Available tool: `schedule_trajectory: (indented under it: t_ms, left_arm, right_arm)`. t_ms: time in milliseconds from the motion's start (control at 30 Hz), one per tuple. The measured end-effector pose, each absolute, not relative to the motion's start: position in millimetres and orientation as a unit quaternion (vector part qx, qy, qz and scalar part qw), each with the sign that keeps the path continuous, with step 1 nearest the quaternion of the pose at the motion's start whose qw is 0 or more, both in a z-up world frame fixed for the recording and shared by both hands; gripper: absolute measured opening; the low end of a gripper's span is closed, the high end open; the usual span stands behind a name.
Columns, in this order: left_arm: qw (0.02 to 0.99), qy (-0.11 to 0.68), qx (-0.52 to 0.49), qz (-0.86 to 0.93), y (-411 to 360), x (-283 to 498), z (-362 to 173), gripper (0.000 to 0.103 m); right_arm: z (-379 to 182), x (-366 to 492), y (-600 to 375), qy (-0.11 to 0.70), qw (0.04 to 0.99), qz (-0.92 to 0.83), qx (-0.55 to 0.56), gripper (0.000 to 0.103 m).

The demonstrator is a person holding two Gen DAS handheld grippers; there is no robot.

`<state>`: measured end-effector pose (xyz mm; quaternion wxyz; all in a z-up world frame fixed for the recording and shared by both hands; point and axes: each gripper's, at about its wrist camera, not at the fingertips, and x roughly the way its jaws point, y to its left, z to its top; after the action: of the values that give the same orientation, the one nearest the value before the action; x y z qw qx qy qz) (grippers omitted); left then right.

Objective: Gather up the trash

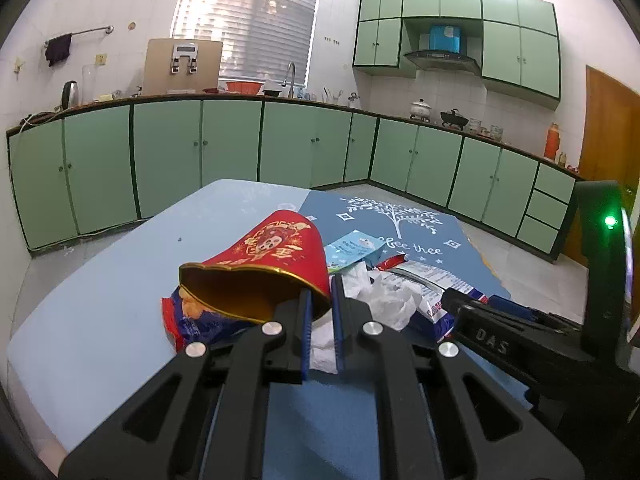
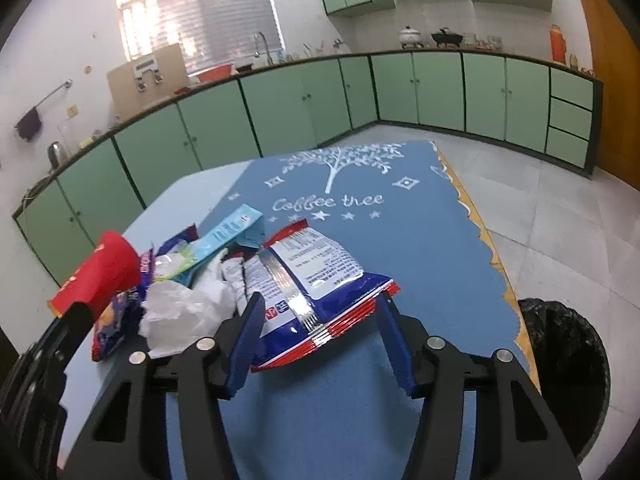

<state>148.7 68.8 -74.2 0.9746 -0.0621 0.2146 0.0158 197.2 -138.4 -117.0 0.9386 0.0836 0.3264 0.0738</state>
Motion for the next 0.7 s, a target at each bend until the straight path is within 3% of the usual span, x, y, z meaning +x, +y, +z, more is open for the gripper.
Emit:
schedule_trajectory:
  t_ms: [67,200,233,333,700]
  left_arm:
    - [0.974,0.217,-0.063,0.014,70.4,149.7,-75.8,0.008]
    - [0.973,0.22,-0.068,0.014,74.7,152.9,-78.1,0.008]
    - [0.973,0.221,-0.068,0.014,75.9,154.1,-78.6,0.008]
    - [0.972,0.223,-0.07,0.015,76.3,155.2,-78.6,0.008]
    - [0.975,0.214,-0.062,0.013,71.3,151.8,-75.4,0.008]
  right_arm:
    - [-120.6,202.4,-138.8,0.34,0.934,0.067,0.087,0.051]
    - [-126.9,208.7,-140.7,0.359,0.925,0.076,0.097,0.029]
    - [-127.3,208.7,-140.8,0.359,0.924,0.084,0.099,0.017]
    - [-126.6,206.5,-138.3,0.354,0.926,0.094,0.097,0.0]
    - [-99.5,186.1,-149.9,0.3,0.945,0.102,0.084,0.0]
